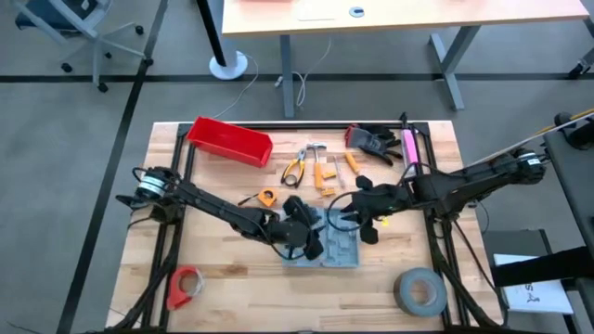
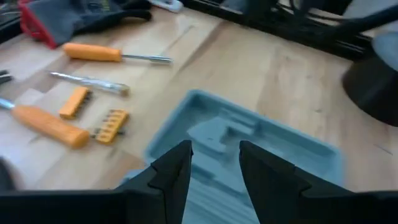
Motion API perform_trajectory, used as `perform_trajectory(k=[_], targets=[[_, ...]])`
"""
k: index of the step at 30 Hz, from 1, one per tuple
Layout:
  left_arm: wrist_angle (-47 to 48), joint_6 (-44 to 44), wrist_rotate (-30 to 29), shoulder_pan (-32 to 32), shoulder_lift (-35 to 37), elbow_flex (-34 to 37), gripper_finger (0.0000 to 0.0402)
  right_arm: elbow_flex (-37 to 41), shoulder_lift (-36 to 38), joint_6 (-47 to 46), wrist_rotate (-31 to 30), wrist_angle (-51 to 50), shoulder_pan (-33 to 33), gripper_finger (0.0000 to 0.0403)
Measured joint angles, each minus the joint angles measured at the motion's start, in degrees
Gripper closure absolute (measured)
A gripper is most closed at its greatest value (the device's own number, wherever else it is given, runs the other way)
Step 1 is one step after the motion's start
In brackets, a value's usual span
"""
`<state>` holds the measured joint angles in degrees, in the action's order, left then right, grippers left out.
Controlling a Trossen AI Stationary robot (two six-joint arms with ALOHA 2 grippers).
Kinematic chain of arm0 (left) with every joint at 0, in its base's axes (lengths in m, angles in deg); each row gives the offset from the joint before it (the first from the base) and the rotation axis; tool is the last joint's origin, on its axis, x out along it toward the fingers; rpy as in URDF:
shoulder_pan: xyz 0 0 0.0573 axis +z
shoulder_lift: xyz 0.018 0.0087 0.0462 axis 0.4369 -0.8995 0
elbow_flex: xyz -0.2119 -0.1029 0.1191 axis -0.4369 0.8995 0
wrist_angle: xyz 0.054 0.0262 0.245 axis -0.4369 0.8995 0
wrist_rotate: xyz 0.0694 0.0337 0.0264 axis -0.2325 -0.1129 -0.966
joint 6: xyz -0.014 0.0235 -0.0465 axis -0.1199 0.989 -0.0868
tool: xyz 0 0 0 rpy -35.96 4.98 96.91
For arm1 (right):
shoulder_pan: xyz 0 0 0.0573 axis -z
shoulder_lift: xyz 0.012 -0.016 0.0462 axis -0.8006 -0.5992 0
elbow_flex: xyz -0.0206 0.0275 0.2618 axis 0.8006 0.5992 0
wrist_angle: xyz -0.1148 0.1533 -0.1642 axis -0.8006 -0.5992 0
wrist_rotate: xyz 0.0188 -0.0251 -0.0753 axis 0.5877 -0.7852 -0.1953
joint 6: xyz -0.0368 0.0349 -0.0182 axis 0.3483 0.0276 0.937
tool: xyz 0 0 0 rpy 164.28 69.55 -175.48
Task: Prefit tool cases
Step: Remove the yellow hex set from the prefit tool case to the table
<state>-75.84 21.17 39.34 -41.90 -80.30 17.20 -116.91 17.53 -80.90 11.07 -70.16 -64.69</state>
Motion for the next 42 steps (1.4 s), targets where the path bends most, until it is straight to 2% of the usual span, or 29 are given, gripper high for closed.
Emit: perform_trajectory(k=[6,13,19,25,32,36,42], targets=[[-3.6,1.4,0.0,3.1,6.6,8.7,0.0266,3.7,-0.3,4.6,0.1,6.9,0.0,0.0330],[-3.9,0.8,4.6,6.7,17.0,20.0,0.0269,6.2,-3.3,1.1,0.1,19.4,0.0,0.0349],[-7.1,-5.2,11.5,7.2,23.5,28.5,0.0259,6.4,-11.6,-1.8,0.0,27.6,0.3,0.0354],[-5.5,-10.1,18.8,6.7,25.6,32.5,0.0253,2.6,-21.6,-6.0,0.1,34.2,0.3,0.0340],[-5.6,-12.4,20.1,4.6,25.8,33.6,0.0261,-3.9,-30.0,-7.4,5.5,33.4,-0.4,0.0328],[-5.6,-12.1,19.5,3.0,27.1,34.0,0.0268,-7.2,-32.9,-6.2,6.1,33.0,-1.3,0.0329],[-5.5,-13.7,16.5,1.0,31.2,37.1,0.0278,-13.9,-36.2,-2.7,6.1,24.2,-1.6,0.0320]])
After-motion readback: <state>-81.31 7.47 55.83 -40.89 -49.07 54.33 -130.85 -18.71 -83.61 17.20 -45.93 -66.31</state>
